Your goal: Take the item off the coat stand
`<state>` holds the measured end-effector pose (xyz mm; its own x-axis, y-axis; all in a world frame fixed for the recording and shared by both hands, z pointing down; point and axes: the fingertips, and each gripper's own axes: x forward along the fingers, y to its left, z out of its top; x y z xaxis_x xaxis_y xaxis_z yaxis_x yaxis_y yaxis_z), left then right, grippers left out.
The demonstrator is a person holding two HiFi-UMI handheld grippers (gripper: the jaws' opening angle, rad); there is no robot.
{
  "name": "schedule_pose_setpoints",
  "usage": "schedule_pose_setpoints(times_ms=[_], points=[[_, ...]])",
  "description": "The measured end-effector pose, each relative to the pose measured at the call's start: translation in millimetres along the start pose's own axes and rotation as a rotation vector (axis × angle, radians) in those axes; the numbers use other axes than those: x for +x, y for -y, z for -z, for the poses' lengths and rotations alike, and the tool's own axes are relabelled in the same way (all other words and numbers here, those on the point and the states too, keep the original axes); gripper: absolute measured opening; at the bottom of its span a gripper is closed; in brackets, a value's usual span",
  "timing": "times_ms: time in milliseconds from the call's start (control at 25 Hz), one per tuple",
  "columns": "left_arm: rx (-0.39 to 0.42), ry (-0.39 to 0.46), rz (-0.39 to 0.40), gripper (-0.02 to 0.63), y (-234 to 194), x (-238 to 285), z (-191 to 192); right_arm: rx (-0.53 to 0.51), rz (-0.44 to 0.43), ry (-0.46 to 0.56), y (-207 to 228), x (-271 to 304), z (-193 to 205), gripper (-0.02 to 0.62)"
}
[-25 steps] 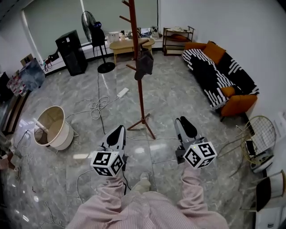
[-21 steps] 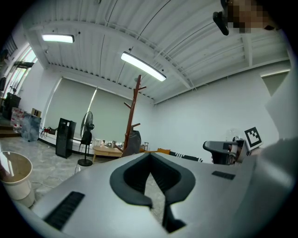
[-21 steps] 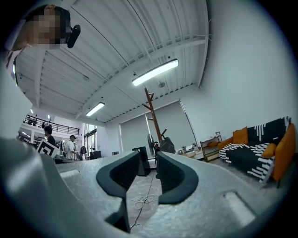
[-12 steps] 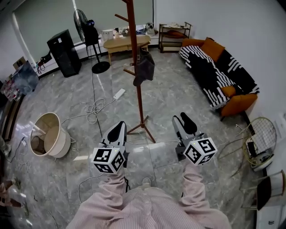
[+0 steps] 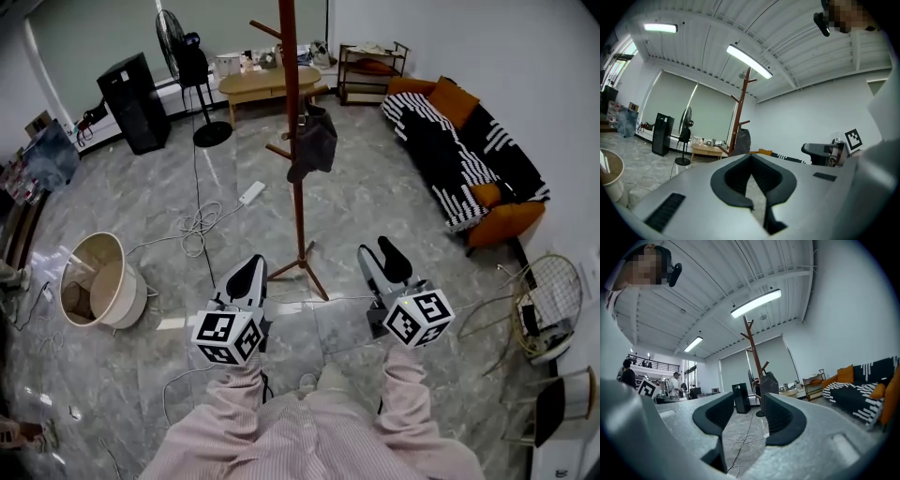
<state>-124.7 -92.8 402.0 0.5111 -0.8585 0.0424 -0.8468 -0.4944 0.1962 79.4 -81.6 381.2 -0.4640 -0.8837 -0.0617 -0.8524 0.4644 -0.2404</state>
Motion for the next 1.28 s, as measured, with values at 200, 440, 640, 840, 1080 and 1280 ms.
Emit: schedule_pose_setpoints(times_ms=[200,440,640,840,1080,1280], points=[[-0.015,-0.011,-0.027,0.002,-11.1,14.5,6.2,0.004,-0.018,-0.017,11.7,16.6,5.7,0.181],[-0.016,-0.015,-0.042,0.002,-24.5,49.0,3.5,0.018,-0.045,-0.001,35.0,52.3,-1.9,0.181],[-0.012,-0.001,-0.065,0.002,-48.3,87.9,-9.5,0.014,-0.063,0.018,58.1,98.6,-14.8,0.181],[-0.014,0.015,-0.081,0.002,-63.2,130.4,-20.3,0.014,-0.089,0.021,86.2,140.8,-27.7,0.181],[-0.012,0.032,-0.105,0.002,-75.0,170.3,-37.0,0.016,-0.145,-0.005,109.2,185.1,-42.0,0.181],[0.001,0.046,-0.128,0.002,-82.8,192.3,-46.7,0.035,-0.200,-0.021,121.1,212.9,-46.0,0.181]])
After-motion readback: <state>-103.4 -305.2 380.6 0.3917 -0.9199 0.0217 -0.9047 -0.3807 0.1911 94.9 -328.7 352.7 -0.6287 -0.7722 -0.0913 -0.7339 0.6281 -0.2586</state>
